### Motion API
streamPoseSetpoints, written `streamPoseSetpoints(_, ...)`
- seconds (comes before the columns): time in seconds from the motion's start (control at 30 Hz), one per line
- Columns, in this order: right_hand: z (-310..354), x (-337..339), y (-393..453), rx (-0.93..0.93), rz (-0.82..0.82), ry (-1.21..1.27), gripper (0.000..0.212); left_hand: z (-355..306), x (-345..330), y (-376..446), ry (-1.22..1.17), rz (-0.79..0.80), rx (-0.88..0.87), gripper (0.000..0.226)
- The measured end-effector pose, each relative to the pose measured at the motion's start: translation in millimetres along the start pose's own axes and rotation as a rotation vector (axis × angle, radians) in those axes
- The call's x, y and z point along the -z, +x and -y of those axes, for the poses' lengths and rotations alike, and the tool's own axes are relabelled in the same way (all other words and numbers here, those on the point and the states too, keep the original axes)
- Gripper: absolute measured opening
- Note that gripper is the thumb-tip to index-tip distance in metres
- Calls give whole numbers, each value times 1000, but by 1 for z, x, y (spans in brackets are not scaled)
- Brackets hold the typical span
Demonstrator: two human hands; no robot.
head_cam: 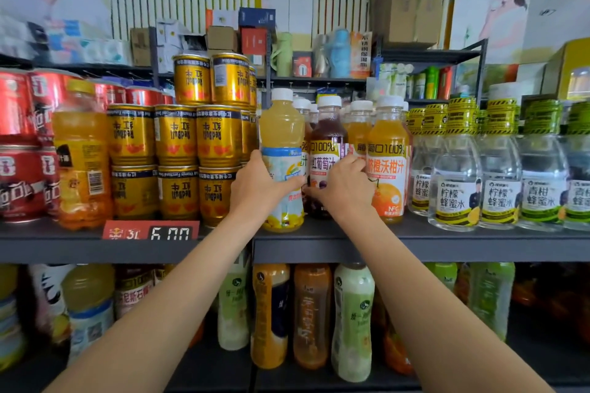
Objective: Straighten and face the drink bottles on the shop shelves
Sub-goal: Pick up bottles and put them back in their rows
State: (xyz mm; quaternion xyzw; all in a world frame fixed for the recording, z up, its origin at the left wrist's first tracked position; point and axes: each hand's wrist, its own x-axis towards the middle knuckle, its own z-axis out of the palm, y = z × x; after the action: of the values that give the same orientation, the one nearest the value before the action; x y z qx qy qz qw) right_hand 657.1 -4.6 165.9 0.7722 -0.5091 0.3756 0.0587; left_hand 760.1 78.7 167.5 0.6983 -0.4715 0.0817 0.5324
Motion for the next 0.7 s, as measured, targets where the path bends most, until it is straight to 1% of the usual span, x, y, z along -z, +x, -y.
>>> streamPoseSetpoints(0.13,1,-7,5,-31,72,64,97,2,-4,2,-43,25,-11,65)
streamPoseSetpoints(0.2,-1,-5,5,-13,106,71,100,3,-3,1,-75,29,-17,64)
streamPoseSetpoints(0.3,-8,0,0,19,216,126,101,7,-6,-1,-117,40,-22,64)
streamPoseSetpoints(0.37,-12,5,-8,61,239,103,86,9,-8,-4,-134,50,-11,64)
streamPoseSetpoints(0.43,-12,17,-17,115,162,97,61,8,-7,-6,-133,49,12,63)
streamPoseSetpoints(0.5,-7,36,-24,172,122,273,47,7,-3,-12,-148,19,36,60)
streamPoseSetpoints(0.6,10,61,-29,221,158,782,44,7,10,-34,-230,-51,-10,51)
streamPoseSetpoints(0.63,20,66,-31,238,144,865,46,7,18,-43,-248,-72,-34,51)
streamPoseSetpoints(0.7,46,72,-43,342,151,842,56,11,36,-59,-256,-110,-77,56)
